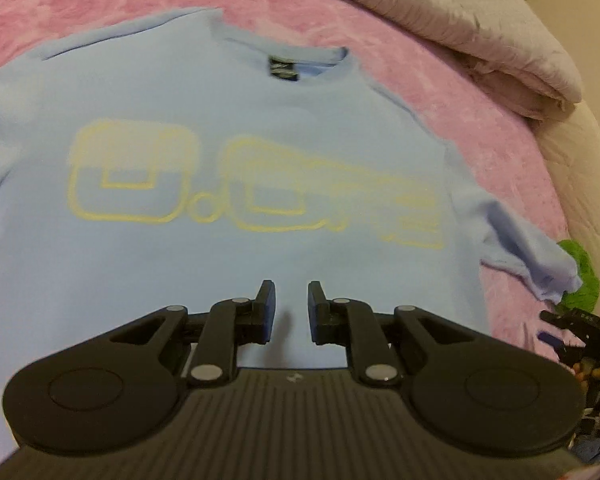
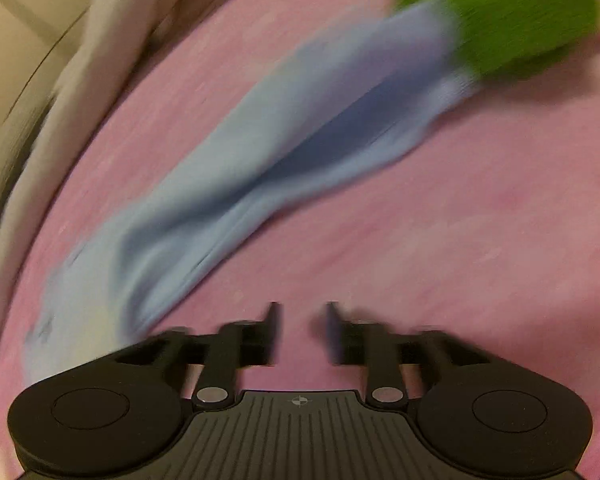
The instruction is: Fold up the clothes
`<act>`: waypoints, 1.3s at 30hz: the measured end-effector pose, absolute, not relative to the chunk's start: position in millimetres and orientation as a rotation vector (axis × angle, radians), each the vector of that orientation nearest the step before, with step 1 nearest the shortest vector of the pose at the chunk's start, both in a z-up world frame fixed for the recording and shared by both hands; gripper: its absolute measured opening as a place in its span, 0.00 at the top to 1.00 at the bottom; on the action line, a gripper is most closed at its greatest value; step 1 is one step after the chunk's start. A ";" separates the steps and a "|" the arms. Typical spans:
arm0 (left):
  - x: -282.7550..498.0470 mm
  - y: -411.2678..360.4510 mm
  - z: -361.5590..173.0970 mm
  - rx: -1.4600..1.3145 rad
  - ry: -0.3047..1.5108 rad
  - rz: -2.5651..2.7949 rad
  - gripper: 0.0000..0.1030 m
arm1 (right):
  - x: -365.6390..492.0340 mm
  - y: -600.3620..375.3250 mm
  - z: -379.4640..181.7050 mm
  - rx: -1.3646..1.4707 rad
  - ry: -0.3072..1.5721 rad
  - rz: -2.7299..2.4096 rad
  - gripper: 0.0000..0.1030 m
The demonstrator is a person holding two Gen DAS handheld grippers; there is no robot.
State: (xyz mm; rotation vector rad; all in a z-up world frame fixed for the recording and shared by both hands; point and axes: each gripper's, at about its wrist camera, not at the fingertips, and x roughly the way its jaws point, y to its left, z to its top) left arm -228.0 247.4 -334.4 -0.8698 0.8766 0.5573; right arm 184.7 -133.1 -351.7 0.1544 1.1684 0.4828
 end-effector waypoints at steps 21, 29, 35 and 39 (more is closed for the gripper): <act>-215.5 216.7 -319.5 -0.820 0.921 0.562 0.88 | 253.5 -201.7 -282.8 0.471 1.044 0.458 0.93; -237.9 203.4 -321.4 -0.829 0.950 0.591 0.88 | 262.8 -191.4 -358.9 0.260 1.169 0.313 0.77; -313.0 187.1 -304.8 -0.869 0.950 0.764 0.86 | 204.3 -191.6 -331.6 0.184 1.065 0.351 0.42; -376.0 168.3 -293.5 -0.910 0.946 0.902 0.79 | 148.9 -184.0 -338.5 0.280 1.293 0.577 0.42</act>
